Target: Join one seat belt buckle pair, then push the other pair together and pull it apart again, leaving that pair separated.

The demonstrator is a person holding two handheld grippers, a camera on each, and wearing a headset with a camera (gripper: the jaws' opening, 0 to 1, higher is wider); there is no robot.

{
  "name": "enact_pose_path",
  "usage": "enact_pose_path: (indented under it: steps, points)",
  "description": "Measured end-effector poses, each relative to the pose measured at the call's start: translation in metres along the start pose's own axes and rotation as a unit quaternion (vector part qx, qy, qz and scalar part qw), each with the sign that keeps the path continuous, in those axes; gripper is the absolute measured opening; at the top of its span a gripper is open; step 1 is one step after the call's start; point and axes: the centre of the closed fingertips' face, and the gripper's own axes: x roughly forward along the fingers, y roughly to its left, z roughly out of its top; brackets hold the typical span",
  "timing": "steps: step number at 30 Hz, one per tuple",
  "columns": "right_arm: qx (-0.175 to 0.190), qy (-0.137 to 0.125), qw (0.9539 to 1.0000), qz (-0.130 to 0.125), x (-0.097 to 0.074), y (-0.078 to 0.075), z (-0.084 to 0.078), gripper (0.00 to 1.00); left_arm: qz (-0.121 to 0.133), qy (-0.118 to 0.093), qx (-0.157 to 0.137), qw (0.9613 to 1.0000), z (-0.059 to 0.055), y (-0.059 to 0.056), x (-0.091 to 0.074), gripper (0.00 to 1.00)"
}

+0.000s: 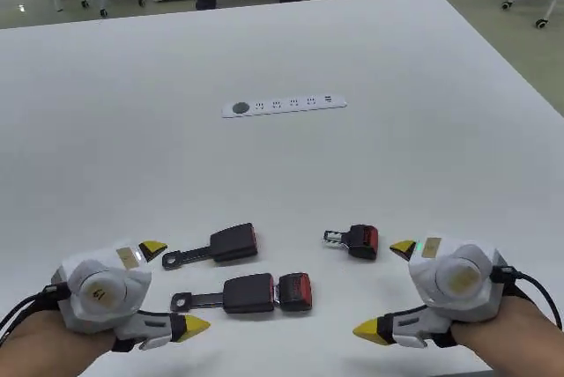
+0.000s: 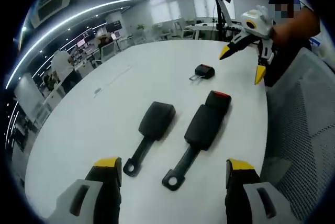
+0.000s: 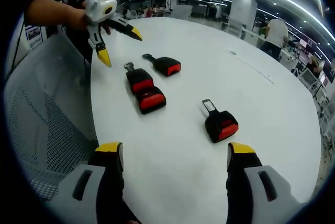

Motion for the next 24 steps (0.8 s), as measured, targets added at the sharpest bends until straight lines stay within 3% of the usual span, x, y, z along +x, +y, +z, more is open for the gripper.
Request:
enact_pose_path:
  steps: [5,8,12,16,20,24]
  points:
    - [0.021,-0.013,0.9995,-0.02,-0.007,-0.007,-0.001,0.88,0.007,-0.007,-0.028,0.9995,-0.004,-0.005,-0.017,0.89]
    - [0.056,-0.016,0.998,-0.026,-0.014,-0.005,-0.002,0.93,0.007,-0.013,-0.058,0.9982,-0.009,-0.008,-0.024,0.93]
    - [0.047,-0.019,0.998,-0.037,-0.022,-0.003,0.0,0.99,0.018,-0.032,-0.083,0.9959,-0.013,-0.004,-0.03,1.0]
    - [0.051,-0.016,0.9978,-0.04,-0.024,-0.004,-0.002,1.0,0.024,-0.031,-0.104,0.9938,-0.021,-0.005,-0.033,1.0]
    - [0.048,-0.018,0.9977,-0.045,-0.026,-0.005,0.0,1.0,0.025,-0.033,-0.09,0.9951,-0.013,-0.005,-0.035,1.0]
    - [0.057,-0.026,0.997,-0.045,-0.028,-0.001,0.005,1.0,0.029,-0.037,-0.085,0.9952,-0.013,-0.005,-0.036,1.0]
